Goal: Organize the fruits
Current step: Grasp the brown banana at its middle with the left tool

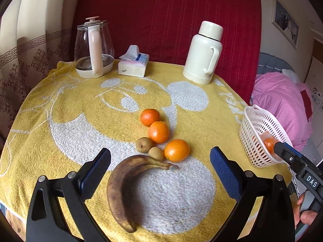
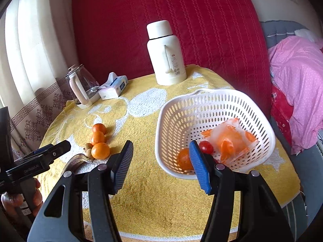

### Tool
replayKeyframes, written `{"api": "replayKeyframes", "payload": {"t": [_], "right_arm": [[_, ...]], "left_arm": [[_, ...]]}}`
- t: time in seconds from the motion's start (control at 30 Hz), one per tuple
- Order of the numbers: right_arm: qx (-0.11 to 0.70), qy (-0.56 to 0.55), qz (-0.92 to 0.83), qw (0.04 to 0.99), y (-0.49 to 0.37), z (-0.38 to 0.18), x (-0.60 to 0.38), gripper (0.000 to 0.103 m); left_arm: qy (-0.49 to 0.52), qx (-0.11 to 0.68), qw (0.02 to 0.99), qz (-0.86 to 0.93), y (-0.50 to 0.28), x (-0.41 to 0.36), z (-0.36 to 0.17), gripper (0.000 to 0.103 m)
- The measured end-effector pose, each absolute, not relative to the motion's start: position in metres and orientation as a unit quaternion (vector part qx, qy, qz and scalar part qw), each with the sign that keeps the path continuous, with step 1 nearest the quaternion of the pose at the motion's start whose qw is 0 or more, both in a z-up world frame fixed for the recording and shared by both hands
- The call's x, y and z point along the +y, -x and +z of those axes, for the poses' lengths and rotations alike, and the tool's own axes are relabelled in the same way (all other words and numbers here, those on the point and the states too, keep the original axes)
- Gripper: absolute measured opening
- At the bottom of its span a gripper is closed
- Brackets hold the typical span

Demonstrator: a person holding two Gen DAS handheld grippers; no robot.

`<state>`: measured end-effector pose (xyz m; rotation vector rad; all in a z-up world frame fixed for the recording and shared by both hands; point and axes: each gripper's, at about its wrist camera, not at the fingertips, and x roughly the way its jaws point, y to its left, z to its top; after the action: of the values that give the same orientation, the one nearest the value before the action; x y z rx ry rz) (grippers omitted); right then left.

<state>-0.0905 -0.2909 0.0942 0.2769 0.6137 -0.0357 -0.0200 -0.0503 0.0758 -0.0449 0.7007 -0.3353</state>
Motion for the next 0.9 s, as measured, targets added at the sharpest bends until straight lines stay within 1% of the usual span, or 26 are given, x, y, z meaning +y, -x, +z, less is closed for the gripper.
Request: {"api": "replayKeyframes", "payload": {"t": [0.03,0.1,0.13,0.17,0.23,0.27,0.37,0.4,0.43,0.5,0.53,0.9], "right_arm": [[0.303,-0.134,-0.013,0.944,0.090,0.094,-0.286,0.059],[0.306,-0.129,-0.002,0.943,0.088,0.093,-0.277,0.059],[0.309,-0.126,0.003,0.943,0.087,0.093,-0.272,0.059],[0.311,-0.124,0.009,0.942,0.087,0.092,-0.268,0.059],[0.315,-0.120,0.017,0.941,0.085,0.091,-0.260,0.059],[0.318,-0.119,0.022,0.940,0.085,0.090,-0.257,0.059],[0.325,-0.115,0.031,0.938,0.083,0.088,-0.246,0.059],[0.327,-0.114,0.033,0.938,0.082,0.087,-0.243,0.059],[0.329,-0.113,0.035,0.937,0.081,0.087,-0.241,0.059],[0.332,-0.111,0.038,0.936,0.081,0.086,-0.237,0.059],[0.333,-0.109,0.039,0.936,0.081,0.086,-0.234,0.059],[0.353,-0.103,0.054,0.928,0.075,0.077,-0.219,0.059]], "left_arm": [[0.022,0.346,0.925,-0.157,0.019,-0.044,0.073,0.097],[0.024,0.354,0.923,-0.147,0.017,-0.033,0.068,0.090],[0.026,0.360,0.922,-0.143,0.015,-0.028,0.065,0.085],[0.028,0.367,0.919,-0.139,0.014,-0.024,0.062,0.083],[0.032,0.378,0.915,-0.135,0.012,-0.016,0.056,0.073],[0.032,0.383,0.913,-0.137,0.011,-0.013,0.053,0.071],[0.029,0.397,0.906,-0.143,0.010,-0.010,0.043,0.058],[0.027,0.402,0.903,-0.147,0.009,-0.009,0.040,0.056],[0.026,0.406,0.901,-0.150,0.008,-0.010,0.036,0.051],[0.024,0.416,0.896,-0.155,0.005,-0.009,0.029,0.045],[0.024,0.419,0.894,-0.157,0.004,-0.009,0.026,0.043],[0.009,0.427,0.887,-0.175,-0.002,-0.013,0.017,0.042]]}}
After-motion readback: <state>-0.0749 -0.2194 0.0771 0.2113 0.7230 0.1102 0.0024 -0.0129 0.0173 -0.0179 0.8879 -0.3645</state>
